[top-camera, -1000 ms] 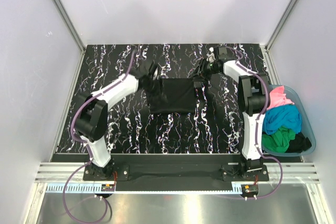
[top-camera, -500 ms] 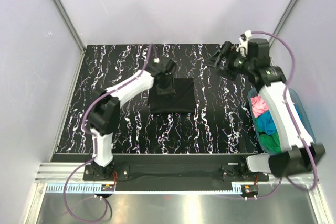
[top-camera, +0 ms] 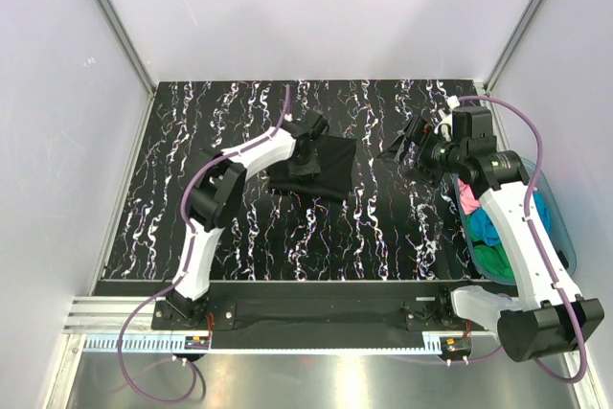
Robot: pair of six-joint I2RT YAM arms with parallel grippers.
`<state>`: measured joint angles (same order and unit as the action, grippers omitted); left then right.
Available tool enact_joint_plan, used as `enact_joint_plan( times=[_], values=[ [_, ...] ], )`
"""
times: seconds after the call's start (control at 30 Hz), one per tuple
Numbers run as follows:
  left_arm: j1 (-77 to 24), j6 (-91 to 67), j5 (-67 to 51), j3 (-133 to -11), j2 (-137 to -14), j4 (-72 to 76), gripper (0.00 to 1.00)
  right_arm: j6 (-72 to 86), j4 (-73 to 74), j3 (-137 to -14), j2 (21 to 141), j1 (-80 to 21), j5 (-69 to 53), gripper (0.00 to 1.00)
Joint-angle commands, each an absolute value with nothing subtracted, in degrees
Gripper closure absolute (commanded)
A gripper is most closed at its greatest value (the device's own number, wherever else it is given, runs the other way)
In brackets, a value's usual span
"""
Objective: Fold and stack the t-shirts
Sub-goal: Fold the tshirt, then neatly place the folded tshirt to the corner
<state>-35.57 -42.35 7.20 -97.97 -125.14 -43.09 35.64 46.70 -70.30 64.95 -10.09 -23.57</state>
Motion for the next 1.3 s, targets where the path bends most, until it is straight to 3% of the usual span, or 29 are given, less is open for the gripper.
enact_joint_plan(
  times=[0.0, 0.33, 0.4, 0.57, 0.67, 0.9, 1.27],
  values=[
    [-31.74, -41.84, 13.36, -98.00, -127.18, -46.85, 0.57, 34.54, 46.23, -72.24, 62.93, -10.28, -23.47, 0.00],
    [-16.45, -34.04, 9.71, -97.91, -128.67, -45.45, 0.57, 36.20, 45.09, -71.11, 61.26, -10.28, -21.71, 0.00],
    [-13.54, -33.31, 6.26, -99.31, -130.33, -42.45, 0.51, 37.00, 44.13, -69.71, 60.47, -10.28, -21.53, 0.00],
    [-10.99, -32.43, 2.90, -117.99, -138.33, -52.01, 0.52, 38.76, 43.51, -68.82, 60.29, -10.28, -21.18, 0.00],
    [-9.50, -32.34, 2.63, -122.24, -139.75, -54.48, 0.54, 39.11, 43.24, -68.91, 60.47, -10.28, -20.83, 0.00],
    [-3.79, -31.82, 2.64, -120.15, -137.72, -53.88, 0.56, 40.52, 41.14, -70.22, 62.05, -10.28, -21.97, 0.00],
    [4.91, -26.01, -1.39, -127.70, -141.76, -51.86, 0.55, 39.73, 41.13, -72.60, 64.68, -10.28, -22.41, 0.00]
  ],
)
